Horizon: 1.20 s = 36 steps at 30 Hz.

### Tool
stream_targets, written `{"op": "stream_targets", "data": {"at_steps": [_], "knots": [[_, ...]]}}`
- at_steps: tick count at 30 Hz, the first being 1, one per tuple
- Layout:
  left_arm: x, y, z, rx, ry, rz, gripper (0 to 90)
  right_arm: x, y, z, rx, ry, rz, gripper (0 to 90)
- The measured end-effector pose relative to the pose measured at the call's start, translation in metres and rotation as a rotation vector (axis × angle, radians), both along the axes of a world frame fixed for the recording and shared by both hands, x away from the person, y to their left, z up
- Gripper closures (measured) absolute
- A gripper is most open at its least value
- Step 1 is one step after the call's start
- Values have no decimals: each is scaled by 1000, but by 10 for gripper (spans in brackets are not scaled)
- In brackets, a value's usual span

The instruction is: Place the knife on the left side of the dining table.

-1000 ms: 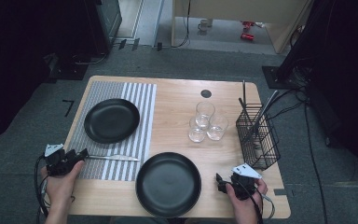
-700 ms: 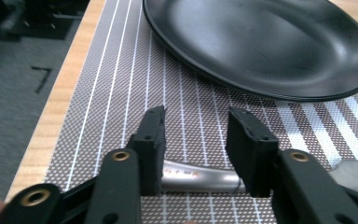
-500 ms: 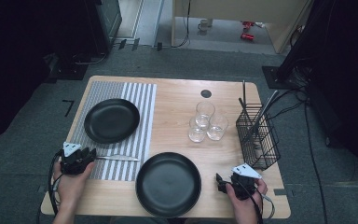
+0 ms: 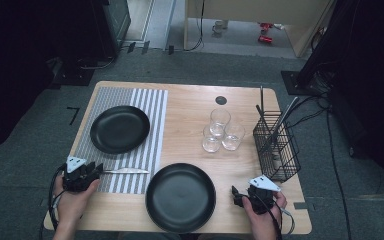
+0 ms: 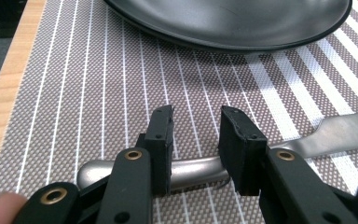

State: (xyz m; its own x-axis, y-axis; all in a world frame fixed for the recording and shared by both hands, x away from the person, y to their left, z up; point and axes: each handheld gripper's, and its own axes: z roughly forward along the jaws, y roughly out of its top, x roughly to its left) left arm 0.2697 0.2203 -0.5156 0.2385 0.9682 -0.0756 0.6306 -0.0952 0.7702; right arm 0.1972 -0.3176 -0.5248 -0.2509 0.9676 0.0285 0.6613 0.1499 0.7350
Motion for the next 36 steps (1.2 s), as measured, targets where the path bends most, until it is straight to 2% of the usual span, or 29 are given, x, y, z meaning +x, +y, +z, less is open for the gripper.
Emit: {"op": "stream_targets", "data": {"at_steps": [4, 6, 8, 10, 11, 15, 28, 31, 36], "knots": [[1, -6, 0, -18, -1, -3, 609, 0, 0, 0, 0, 0, 1, 159], [3, -12, 0, -13, 4, -15, 586, 0, 0, 0, 0, 0, 2, 159], [6, -22, 0, 7, 7, -29, 532, 0, 0, 0, 0, 0, 2, 159], [7, -28, -1, 28, -1, -43, 524, 0, 0, 0, 0, 0, 2, 159], [6, -31, -1, 55, -4, -45, 518, 0, 0, 0, 0, -1, 2, 159], [1, -30, -1, 34, -5, -58, 542, 0, 0, 0, 1, 0, 2, 159], [-5, -26, -1, 10, 0, -13, 543, 0, 0, 0, 1, 0, 2, 158], [-5, -27, -1, 10, 0, -17, 519, 0, 0, 0, 1, 0, 2, 158], [-5, -24, 0, 5, 6, 7, 468, 0, 0, 0, 0, 1, 4, 147]]}}
